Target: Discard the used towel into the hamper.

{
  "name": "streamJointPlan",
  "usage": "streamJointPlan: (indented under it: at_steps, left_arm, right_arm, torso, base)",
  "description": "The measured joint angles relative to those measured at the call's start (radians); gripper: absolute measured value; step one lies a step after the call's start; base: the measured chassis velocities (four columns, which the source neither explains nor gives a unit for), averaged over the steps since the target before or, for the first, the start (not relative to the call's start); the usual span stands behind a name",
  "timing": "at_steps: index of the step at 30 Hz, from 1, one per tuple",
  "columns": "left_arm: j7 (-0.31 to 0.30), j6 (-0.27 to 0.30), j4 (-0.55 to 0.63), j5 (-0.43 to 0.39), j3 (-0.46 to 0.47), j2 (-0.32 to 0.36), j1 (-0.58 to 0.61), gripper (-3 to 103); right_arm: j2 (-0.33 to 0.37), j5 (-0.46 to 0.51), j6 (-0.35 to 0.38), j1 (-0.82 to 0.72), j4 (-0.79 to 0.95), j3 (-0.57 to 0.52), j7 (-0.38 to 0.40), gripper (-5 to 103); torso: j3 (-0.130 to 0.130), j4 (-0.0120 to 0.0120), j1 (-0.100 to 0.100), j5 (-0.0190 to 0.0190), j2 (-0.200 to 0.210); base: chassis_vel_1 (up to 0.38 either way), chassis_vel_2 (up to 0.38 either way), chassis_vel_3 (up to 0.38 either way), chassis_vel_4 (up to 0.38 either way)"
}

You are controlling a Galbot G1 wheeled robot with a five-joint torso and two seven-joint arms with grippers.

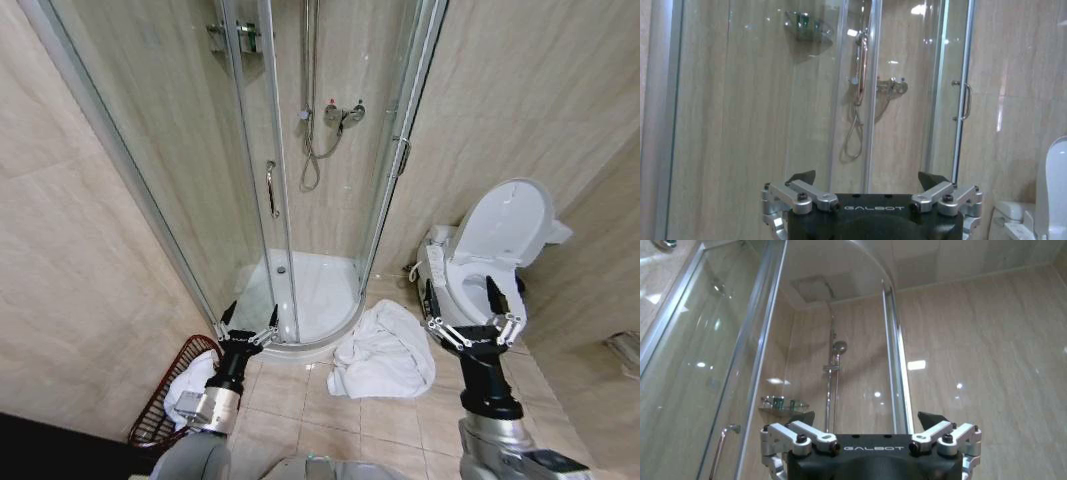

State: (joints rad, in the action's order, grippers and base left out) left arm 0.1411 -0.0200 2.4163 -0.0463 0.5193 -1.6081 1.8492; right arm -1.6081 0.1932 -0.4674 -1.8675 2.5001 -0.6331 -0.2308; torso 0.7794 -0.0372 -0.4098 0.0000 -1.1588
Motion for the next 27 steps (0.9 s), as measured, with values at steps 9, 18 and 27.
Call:
streamJointPlan:
  at_steps: [9, 18, 27]
  left_arm:
    - [0.0, 0.0, 0.0, 0.0, 0.0, 0.0, 0.0, 100]
    - [0.0, 0.0, 0.0, 0.0, 0.0, 0.0, 0.0, 100]
    - [0.0, 0.0, 0.0, 0.0, 0.0, 0.0, 0.0, 100]
  right_arm:
    - [0.0, -0.012, 0.018, 0.003, 0.002, 0.009, 0.014, 100]
    - [0.0, -0.041, 0.041, 0.032, 0.002, -0.019, 0.05, 100]
    - [0.0, -0.114, 0.045, 0.037, 0.001, -0.012, 0.187, 100]
  torso:
    - [-0.026, 0.0, 0.02, 0.0, 0.046]
    - [-0.052, 0.0, 0.041, 0.0, 0.092]
    - [-0.075, 0.0, 0.062, -0.0001, 0.137]
  base:
    - [0.0, 0.0, 0.0, 0.0]
    - [0.0, 0.0, 0.0, 0.0]
    - [0.0, 0.0, 0.0, 0.0]
